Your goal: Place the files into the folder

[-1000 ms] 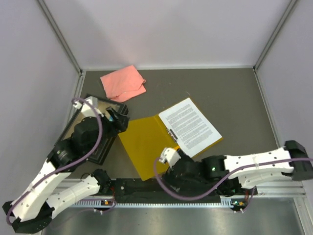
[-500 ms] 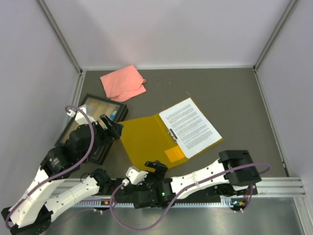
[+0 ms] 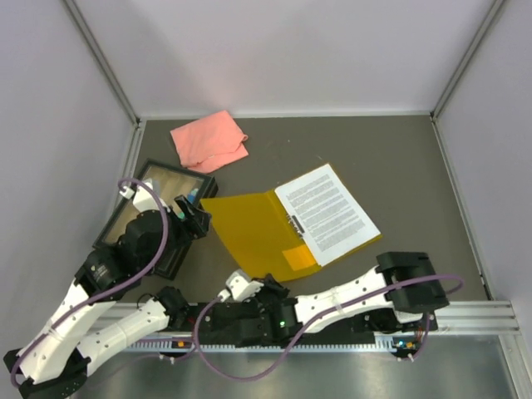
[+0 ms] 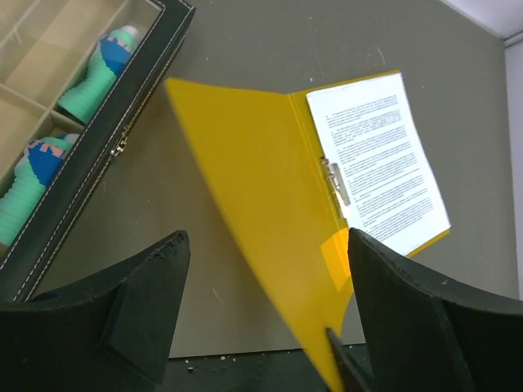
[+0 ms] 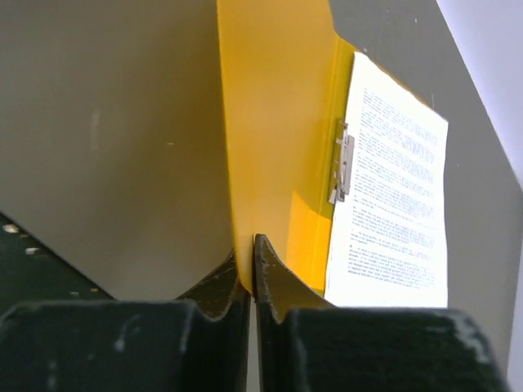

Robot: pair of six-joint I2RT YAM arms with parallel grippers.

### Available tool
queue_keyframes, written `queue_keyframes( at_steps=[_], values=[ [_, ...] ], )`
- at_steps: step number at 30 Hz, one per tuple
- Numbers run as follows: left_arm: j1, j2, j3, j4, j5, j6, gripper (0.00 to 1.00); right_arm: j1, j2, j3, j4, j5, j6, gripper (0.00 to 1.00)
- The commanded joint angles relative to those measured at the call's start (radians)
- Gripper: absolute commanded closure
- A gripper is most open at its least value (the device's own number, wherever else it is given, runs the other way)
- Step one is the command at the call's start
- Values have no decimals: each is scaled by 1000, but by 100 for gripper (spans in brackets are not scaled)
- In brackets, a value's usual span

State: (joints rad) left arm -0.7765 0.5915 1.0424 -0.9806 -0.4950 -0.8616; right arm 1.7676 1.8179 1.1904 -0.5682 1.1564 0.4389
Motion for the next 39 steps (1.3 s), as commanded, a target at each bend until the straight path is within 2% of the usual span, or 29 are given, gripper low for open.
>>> queue_keyframes(
  at_steps=[1, 7, 13, 18, 22, 23, 24, 27, 28, 31, 36, 39],
  values=[
    [3, 33, -28, 63, 3, 15, 18, -66, -199, -121, 69, -6, 90, 100],
    [3, 62, -53, 94, 15, 12, 18, -210, -485, -354, 310, -204, 64, 100],
    [3, 70, -73, 117, 18, 4, 19, -425, -756, -512, 404, -467, 113, 100],
    [3, 83, -82, 120, 30, 4, 19, -745, -963, -640, 479, -754, 184, 100],
    [3, 93, -93, 129, 49, 3, 19, -1005, -1110, -704, 444, -932, 237, 100],
    [3, 94, -97, 134, 55, 1, 19, -1052, -1126, -710, 433, -998, 242, 100],
    [3, 94, -99, 135, 58, 1, 19, -1159, -1143, -724, 407, -1033, 245, 100],
    [3, 96, -107, 145, 68, -1, 18, -1302, -1161, -741, 351, -1149, 253, 100],
    [3, 96, -108, 148, 72, -2, 19, -1385, -1157, -755, 335, -1190, 256, 100],
    [3, 94, -116, 155, 84, -4, 19, -1517, -1138, -793, 294, -1222, 248, 100],
    [3, 94, -130, 158, 95, -8, 18, -1591, -1097, -833, 193, -1114, 290, 99],
    [3, 94, -137, 161, 101, -8, 18, -1609, -1002, -822, 146, -1035, 311, 82]
  ],
)
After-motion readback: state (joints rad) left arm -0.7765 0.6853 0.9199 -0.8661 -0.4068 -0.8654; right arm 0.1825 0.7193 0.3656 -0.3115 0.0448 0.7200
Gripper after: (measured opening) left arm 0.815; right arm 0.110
